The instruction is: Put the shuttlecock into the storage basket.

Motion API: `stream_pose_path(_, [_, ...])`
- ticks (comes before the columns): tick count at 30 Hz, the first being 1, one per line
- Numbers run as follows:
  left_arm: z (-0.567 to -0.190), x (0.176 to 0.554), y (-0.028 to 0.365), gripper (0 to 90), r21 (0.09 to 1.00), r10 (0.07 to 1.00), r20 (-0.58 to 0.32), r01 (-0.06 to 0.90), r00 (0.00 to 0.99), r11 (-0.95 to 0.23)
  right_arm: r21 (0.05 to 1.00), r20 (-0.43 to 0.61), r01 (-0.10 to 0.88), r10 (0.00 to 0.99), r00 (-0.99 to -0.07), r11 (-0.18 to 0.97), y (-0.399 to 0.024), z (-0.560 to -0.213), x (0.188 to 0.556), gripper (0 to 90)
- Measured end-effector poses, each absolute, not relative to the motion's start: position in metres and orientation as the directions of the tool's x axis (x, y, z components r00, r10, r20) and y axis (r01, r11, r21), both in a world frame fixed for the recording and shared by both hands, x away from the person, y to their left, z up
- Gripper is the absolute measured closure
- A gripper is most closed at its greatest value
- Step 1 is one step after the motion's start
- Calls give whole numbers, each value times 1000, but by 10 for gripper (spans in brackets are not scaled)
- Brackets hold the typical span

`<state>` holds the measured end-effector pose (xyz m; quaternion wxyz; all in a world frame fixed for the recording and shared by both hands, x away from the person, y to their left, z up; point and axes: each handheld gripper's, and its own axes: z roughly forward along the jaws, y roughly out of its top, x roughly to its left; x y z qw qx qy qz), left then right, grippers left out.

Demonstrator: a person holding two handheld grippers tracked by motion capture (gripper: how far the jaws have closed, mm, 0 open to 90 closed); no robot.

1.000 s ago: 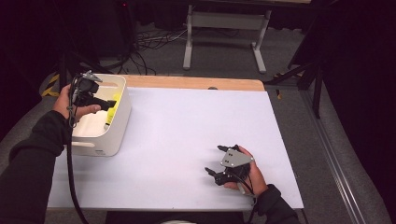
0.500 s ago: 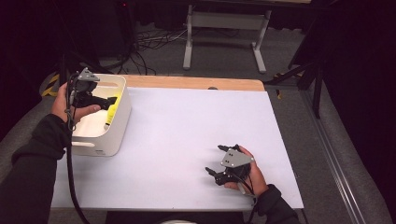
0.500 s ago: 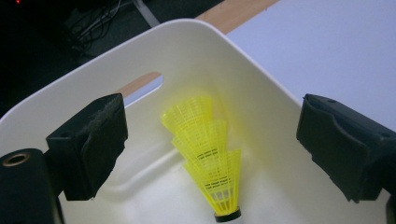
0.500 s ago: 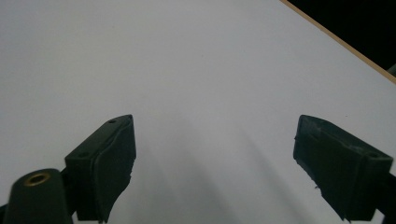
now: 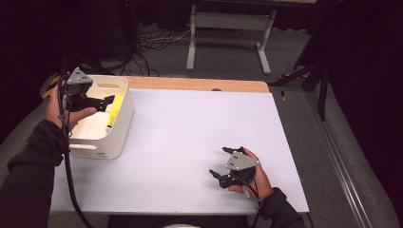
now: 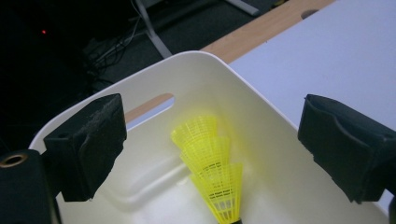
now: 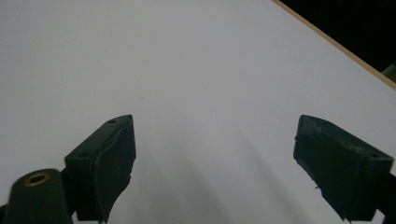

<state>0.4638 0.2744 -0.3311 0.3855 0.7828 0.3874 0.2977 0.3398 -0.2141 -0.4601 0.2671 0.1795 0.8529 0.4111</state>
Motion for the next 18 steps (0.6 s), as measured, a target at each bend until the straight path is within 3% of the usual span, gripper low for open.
stream_pose_path(18, [-328, 443, 274, 81, 884, 825, 159, 294, 542, -364, 800, -315, 82, 532, -786, 595, -215, -458, 339, 140])
